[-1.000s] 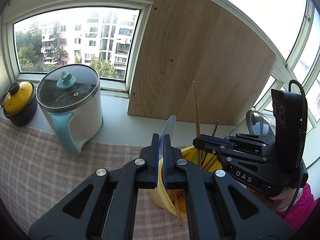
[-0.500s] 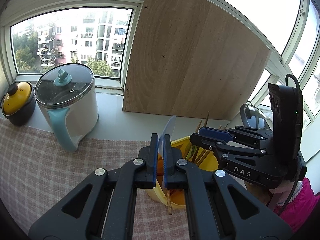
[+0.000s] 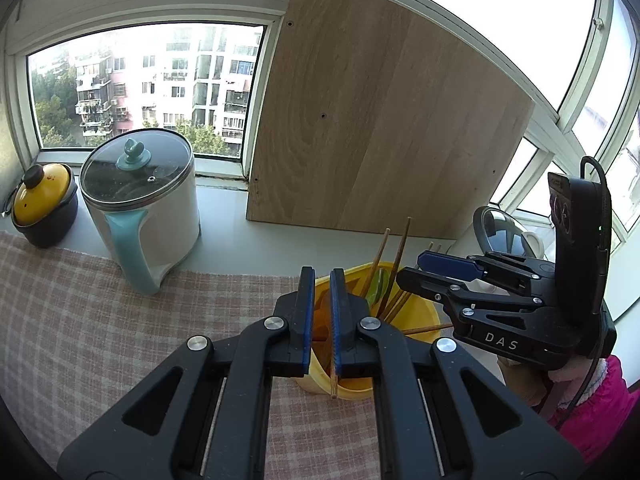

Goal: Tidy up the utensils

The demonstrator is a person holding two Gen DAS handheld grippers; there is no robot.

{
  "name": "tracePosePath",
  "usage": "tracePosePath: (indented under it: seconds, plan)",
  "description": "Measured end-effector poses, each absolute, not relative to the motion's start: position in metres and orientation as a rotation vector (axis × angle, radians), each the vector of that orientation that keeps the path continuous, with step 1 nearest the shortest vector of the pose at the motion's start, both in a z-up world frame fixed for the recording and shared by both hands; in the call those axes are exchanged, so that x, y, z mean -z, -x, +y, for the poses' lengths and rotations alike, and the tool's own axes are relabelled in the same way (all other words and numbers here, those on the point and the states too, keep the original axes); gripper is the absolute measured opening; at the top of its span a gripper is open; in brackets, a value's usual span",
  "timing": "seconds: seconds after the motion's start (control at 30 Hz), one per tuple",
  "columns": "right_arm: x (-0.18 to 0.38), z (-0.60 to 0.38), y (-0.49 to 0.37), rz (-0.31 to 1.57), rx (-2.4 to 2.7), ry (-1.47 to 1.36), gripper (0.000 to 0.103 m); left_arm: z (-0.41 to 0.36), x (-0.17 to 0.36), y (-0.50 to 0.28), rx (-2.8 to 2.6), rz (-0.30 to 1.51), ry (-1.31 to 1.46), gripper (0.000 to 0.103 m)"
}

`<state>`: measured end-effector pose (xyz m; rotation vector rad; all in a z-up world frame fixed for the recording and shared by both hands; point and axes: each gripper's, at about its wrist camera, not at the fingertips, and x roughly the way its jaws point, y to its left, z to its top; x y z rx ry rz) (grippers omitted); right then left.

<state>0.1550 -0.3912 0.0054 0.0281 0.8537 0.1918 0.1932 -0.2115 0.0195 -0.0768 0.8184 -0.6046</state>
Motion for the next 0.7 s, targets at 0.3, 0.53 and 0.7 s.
tracePosePath:
  seconds: [0.3, 0.53, 0.7]
  plan:
    - [-0.02, -0.382, -0.121, 0.811, -0.197, -0.002, 0.044, -0.198, -0.027, -0.151, 0.566, 0.773, 0.037, 0.015]
    - [-0.03, -0.372, -0.093, 0.766, -0.188, 0.027, 0.061, -0.184, -0.032, -0.114, 0.523, 0.733, 0.011, 0.047]
    - [-0.037, -0.373, -0.075, 0.735, -0.168, 0.015, 0.08, -0.179, -0.034, -0.09, 0.492, 0.708, -0.021, 0.075]
